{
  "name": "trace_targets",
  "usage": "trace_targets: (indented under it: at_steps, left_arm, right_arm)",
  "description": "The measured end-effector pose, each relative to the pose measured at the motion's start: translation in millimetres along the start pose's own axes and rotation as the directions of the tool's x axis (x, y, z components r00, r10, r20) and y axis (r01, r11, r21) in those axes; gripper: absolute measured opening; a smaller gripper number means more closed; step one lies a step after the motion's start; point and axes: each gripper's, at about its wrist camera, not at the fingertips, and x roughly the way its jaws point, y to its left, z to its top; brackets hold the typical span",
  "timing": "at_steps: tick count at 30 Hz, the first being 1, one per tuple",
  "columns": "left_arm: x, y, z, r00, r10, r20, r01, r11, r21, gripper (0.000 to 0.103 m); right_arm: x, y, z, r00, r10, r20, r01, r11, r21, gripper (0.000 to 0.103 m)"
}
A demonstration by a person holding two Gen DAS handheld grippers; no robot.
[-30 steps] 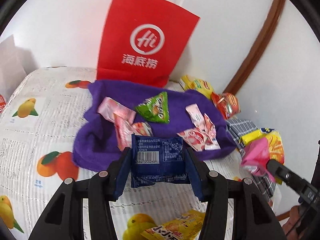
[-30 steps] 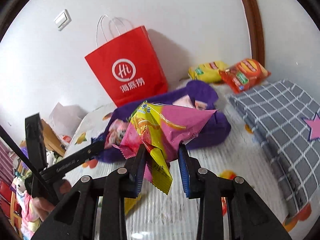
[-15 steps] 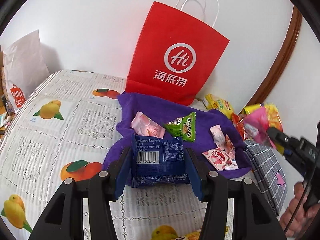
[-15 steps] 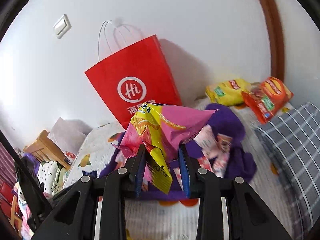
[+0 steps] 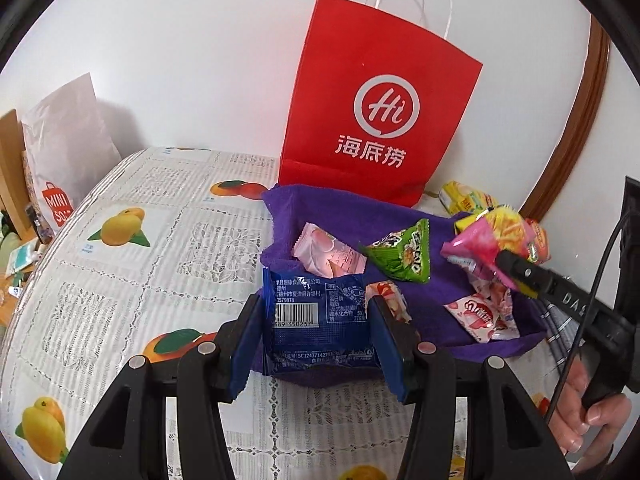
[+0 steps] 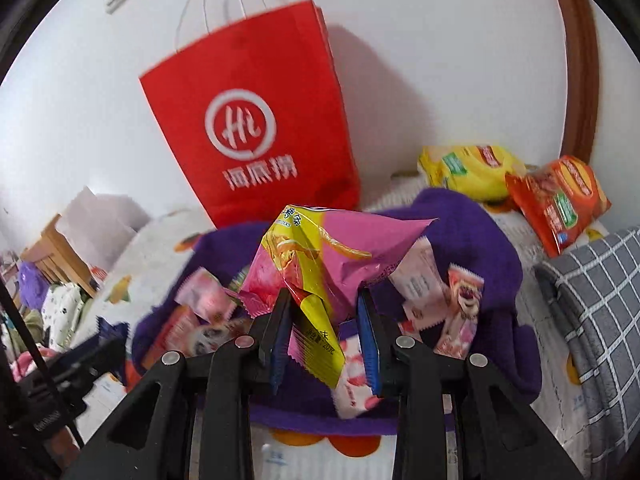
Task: Organize snacks
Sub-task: 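Carry both bags over the towel while the right tool opens to drop the chip bag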
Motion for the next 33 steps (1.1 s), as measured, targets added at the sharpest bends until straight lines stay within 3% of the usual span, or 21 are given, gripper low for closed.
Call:
trace_targets:
  at_steps: [3, 10, 18, 31, 33]
  left_arm:
    - [3, -2, -1, 1.000, 0.006, -0.003, -0.006, 1.000, 0.010, 0.051]
    - [8, -3, -3, 1.000, 0.008, -0.006, -0.008, 1.000, 0.009, 0.051]
    - [5, -5, -3, 1.000, -0.002, 0.003, 0.002, 1.000, 0.022, 0.051]
    - [5, -4, -3, 0.999, -0.041, -0.020, 0.041, 0.999, 0.017, 0.051]
    - [6, -4, -3, 0.999, -0.045, -0.025, 0.045, 0.999, 0.014, 0.051]
  right_arm:
    - [7, -2, -3, 1.000, -0.018, -0.019, 0.018, 1.000, -0.005, 0.032]
    - [13, -1, -8, 0.996, 0.070, -0.057, -0.069, 0.998, 0.009, 0.032]
    - [30, 1, -11, 0.991, 0.058, -0.125, -0.058, 0.998, -0.003, 0.032]
    - [35, -5, -12, 0.988, 0.045, -0.147, -0.043, 0.999, 0.016, 0.033]
    - [34, -8, -11, 0.989, 0.042, -0.143, -0.039, 0.999, 0.030, 0.038]
